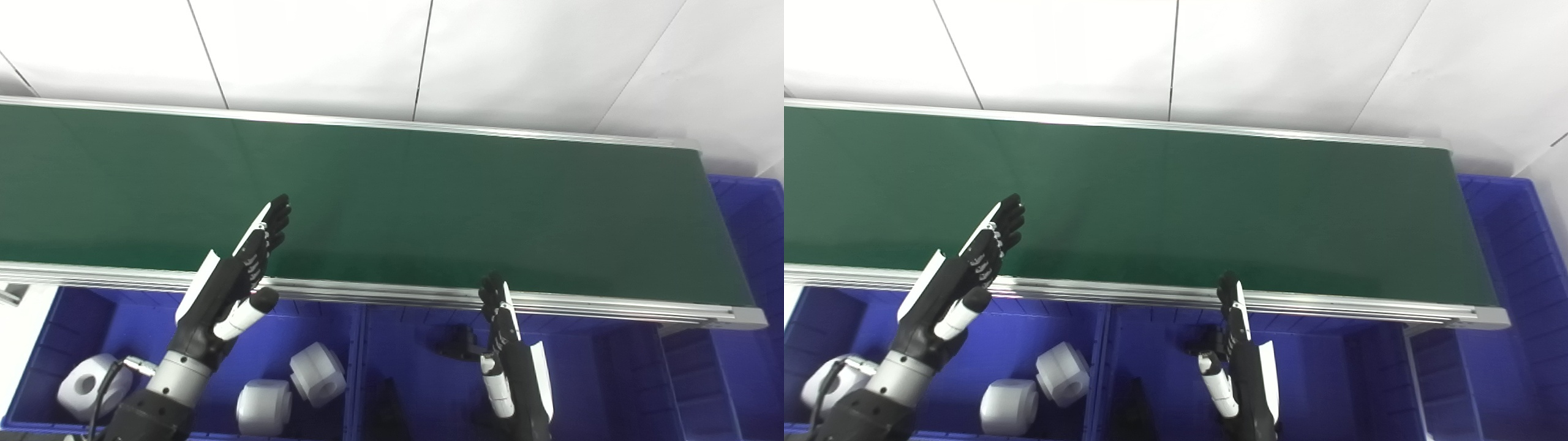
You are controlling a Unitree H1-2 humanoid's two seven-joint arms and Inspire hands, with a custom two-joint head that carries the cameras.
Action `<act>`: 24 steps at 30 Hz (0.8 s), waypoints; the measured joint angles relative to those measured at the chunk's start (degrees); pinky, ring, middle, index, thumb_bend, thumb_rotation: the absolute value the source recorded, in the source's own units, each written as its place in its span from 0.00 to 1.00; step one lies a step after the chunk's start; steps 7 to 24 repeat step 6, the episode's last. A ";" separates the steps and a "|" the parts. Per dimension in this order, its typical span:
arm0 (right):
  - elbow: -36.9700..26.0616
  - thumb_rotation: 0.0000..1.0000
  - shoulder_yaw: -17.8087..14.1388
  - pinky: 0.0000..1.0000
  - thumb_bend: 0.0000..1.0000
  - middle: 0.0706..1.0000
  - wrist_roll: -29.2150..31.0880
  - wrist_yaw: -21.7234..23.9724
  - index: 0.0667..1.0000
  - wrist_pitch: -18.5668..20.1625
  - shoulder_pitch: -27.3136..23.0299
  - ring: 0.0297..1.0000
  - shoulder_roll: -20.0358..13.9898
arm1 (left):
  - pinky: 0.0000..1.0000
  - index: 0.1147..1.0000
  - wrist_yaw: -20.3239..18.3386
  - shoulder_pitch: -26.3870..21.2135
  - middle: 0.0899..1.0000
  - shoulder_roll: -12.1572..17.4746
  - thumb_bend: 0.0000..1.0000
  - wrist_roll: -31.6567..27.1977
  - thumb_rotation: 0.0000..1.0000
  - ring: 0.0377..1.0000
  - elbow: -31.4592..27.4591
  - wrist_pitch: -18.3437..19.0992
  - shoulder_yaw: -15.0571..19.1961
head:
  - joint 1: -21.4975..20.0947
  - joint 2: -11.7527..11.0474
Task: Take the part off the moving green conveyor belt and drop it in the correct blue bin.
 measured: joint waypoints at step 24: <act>-2.04 1.00 -0.04 1.00 0.89 0.99 2.85 0.18 1.00 0.26 0.04 0.98 -0.22 | 1.00 1.00 1.24 3.15 1.00 -1.95 0.88 -2.51 0.91 1.00 -2.00 -0.14 -0.70 | 2.82 -0.35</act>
